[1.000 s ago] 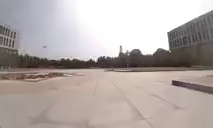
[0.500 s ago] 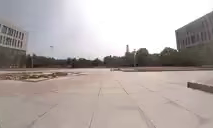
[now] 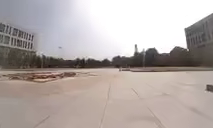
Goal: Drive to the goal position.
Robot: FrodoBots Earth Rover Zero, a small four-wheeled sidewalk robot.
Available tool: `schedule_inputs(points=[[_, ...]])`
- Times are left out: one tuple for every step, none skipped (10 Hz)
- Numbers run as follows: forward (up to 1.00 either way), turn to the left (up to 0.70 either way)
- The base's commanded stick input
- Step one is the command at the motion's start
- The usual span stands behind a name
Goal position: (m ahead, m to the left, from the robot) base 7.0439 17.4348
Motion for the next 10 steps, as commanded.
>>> schedule_inputs(points=[[0.70, 0.00], [0.70, 0.00], [0.70, 0.00], [0.70, 0.00], [0.70, 0.00], [0.70, 0.00], [0.70, 0.00], [0.70, 0.00], [0.70, 0.00], [0.70, 0.00]])
